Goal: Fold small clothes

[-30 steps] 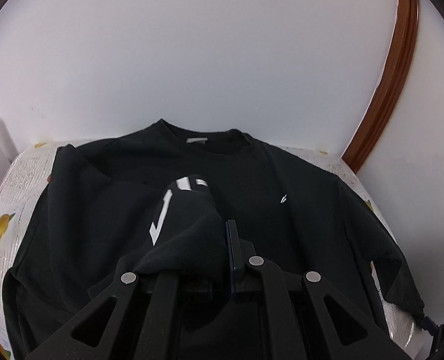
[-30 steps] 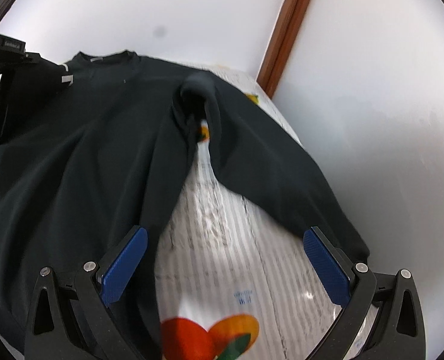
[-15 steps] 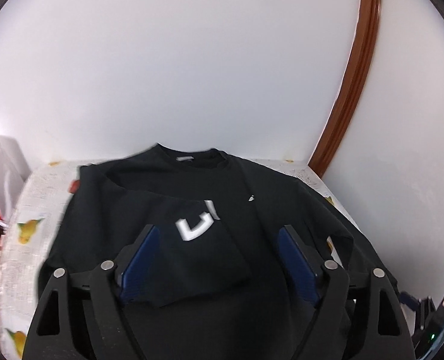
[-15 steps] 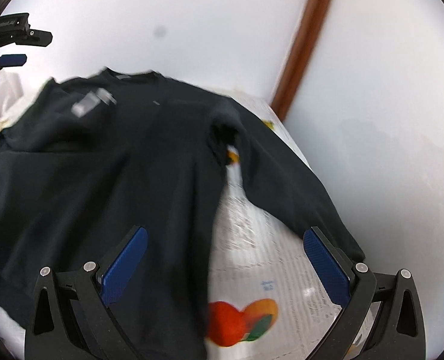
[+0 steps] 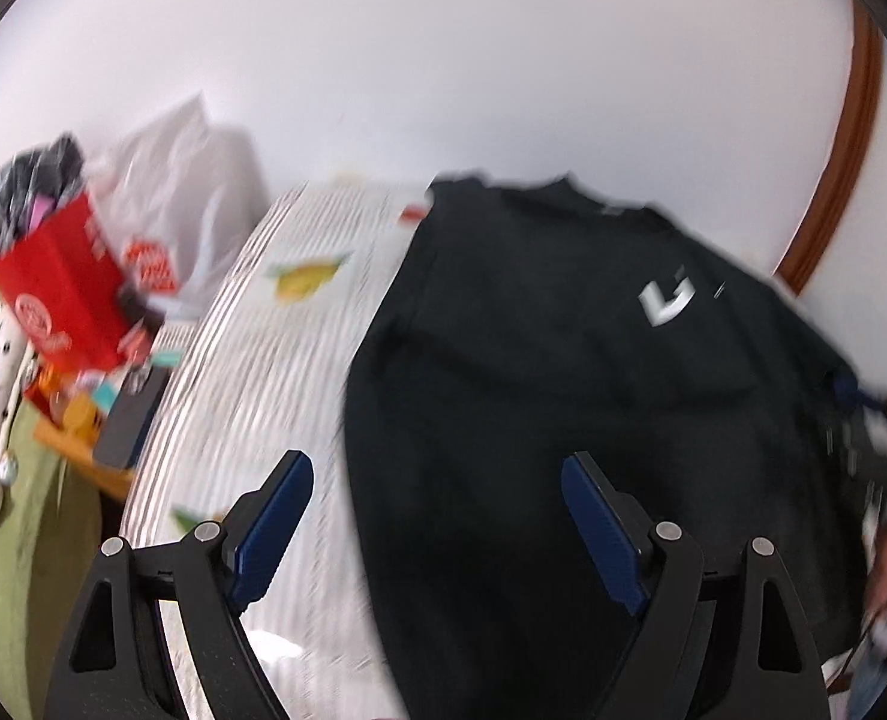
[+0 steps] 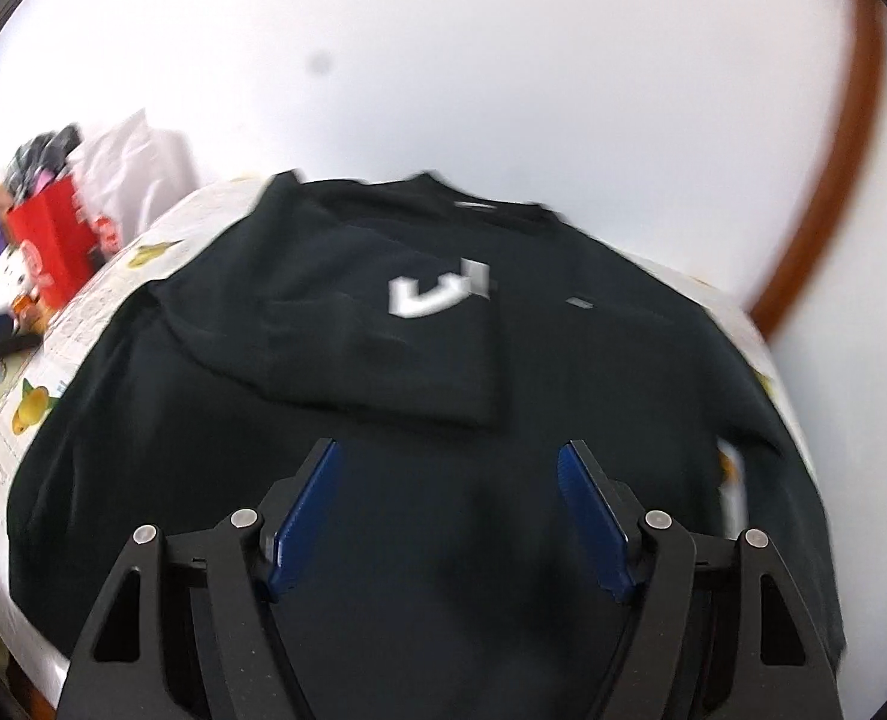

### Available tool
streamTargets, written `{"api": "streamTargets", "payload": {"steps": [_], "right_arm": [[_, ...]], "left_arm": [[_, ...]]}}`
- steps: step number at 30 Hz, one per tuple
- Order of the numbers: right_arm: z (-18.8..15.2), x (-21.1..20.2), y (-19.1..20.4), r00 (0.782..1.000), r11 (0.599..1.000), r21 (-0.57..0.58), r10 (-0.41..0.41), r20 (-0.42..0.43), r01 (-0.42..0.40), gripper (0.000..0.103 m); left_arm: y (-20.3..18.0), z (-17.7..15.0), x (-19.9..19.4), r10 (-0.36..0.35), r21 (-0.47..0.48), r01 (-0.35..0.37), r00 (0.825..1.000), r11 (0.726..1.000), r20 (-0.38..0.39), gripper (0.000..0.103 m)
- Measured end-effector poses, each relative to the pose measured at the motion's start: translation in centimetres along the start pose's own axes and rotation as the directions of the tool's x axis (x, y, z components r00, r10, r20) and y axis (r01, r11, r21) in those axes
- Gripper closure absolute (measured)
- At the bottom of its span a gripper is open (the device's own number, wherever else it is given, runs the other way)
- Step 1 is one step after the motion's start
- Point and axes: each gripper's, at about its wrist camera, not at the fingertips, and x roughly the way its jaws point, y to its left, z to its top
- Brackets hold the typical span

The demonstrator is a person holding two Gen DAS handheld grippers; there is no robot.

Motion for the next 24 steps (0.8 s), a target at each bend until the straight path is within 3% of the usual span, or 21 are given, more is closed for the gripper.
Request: {"api": "streamTargets", "payload": {"steps": [2, 5, 13, 14, 17, 18, 19, 22, 24], "right_arm": [[1.6, 2.5, 2.4, 0.996, 0.996, -0.020, 0.083, -0.022, -0.083, 0.028], [3.2, 6.1, 4.4, 0.991, 0.994, -0.014, 0.108, -0.073, -0.109, 0.028], [5.5, 14.3, 6.9, 0.987, 1.000, -0.008, 0.024, -0.158, -0.025, 0.030], [5.6, 14.9, 6.8, 0.986, 1.000, 0.004, -0.002, -0.166, 0.002, 0.033], [5.8, 14.8, 5.5, 0.988, 0.998, 0.064, 0.015, -0.157, -0.005, 0.060], [6.0, 14.8, 5.2, 0.988, 0.998, 0.061, 0.008, -0.157, 0.001, 0.080], [6.3, 14.3, 4.4, 0.988, 0.998, 0.066, 0.026, -0.150, -0.016, 0.086], [7.2, 11.6, 0.4, 0.990, 0.982, 0.163, 0.110, -0.084, -0.095, 0.088], [7.8, 9.1, -3.4, 0.996, 0.972, 0.221, 0.089, -0.015, -0.084, 0.088]], "left_arm": [[0.9, -1.2, 1.1, 0.015, 0.004, -0.015, 1.000, 1.000, -0.016, 0.019], [1.9, -2.9, 2.5, 0.037, 0.017, -0.036, 0.999, 0.999, -0.034, 0.019], [0.4, -4.4, 4.8, -0.016, 0.088, 0.020, 0.999, 0.996, -0.048, 0.019], [0.1, -4.6, 5.0, -0.011, 0.108, 0.016, 0.999, 0.994, -0.044, 0.019], [0.0, -4.7, 5.4, -0.005, 0.125, 0.010, 0.999, 0.992, -0.038, 0.019], [0.1, -4.6, 5.5, -0.010, 0.118, 0.014, 0.999, 0.993, -0.041, 0.019], [0.4, -4.5, 5.7, -0.019, 0.099, 0.024, 0.999, 0.995, -0.051, 0.019], [1.1, -4.4, 6.0, -0.031, 0.063, 0.036, 0.997, 0.997, -0.066, 0.019], [1.3, -4.5, 5.9, -0.026, 0.058, 0.029, 0.998, 0.998, -0.063, 0.019]]}}
